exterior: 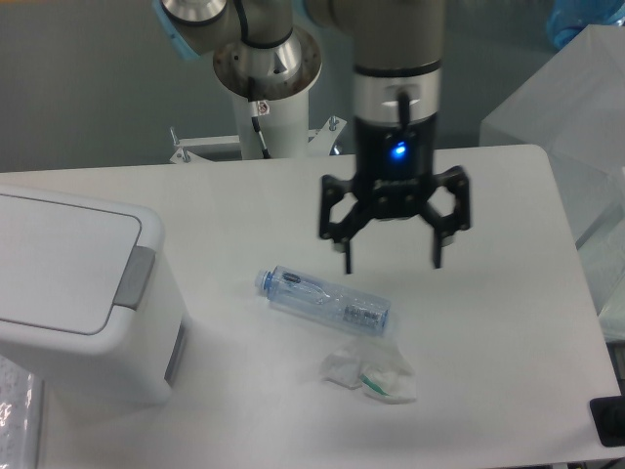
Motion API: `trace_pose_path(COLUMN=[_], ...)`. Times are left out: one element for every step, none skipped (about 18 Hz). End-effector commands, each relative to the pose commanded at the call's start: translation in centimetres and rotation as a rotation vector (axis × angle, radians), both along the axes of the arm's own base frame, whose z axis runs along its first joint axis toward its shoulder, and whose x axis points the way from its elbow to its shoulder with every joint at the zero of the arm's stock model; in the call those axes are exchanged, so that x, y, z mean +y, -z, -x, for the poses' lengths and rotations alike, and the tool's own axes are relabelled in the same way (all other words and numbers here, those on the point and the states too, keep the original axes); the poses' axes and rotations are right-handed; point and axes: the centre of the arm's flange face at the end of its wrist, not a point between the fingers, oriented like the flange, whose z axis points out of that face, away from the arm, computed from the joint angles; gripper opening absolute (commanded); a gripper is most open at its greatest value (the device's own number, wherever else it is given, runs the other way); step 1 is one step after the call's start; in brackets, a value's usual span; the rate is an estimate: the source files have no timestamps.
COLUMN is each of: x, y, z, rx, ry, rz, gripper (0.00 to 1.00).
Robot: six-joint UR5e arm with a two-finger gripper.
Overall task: Open the trash can
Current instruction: 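Move the gripper down toward the white trash can's lid edge, then lower the open gripper beside the trash can lid's front edge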
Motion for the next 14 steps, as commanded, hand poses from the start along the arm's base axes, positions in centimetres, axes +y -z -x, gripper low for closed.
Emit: trace_pose_path(x=[0.6,0.9,1.1,1.7,2.3,2.6,2.7,2.9,3.3,3.5,3.5,3.7,3.7,3.6], y=[0.2,0.6,0.7,0.7,0.7,1.1,1.3,1.3,1.4,1.5,1.7,1.9,2.1,2.6], z=[-0.9,-1.5,-2.1,-3.0,-4.2,-4.7,-4.9,-5.4,-5.9,-6.1,-6.4,-6.7,-7.0,-7.3], rx=[-0.014,-0.028,-0.039,-0.046,-0.06,-0.081,-0.096,-0.116,-0.137,-0.158,-0.175,-0.196,-0.221,-0.239], ry=[-0.007,-0.016,-0.014,-0.007,-0.006,-0.018,-0.037,-0.046,-0.05,-0.058,-0.058,-0.044,-0.031,-0.025], rz=[-0.001,0.0,-0.003,-0.007,-0.014,-0.016,-0.019,-0.029,-0.039,-0.047,-0.053,-0.063,-0.076,-0.075], gripper=[1.0,1.0,1.0,1.0,1.0,1.0,1.0,1.0,1.0,1.0,1.0,1.0,1.0,1.0])
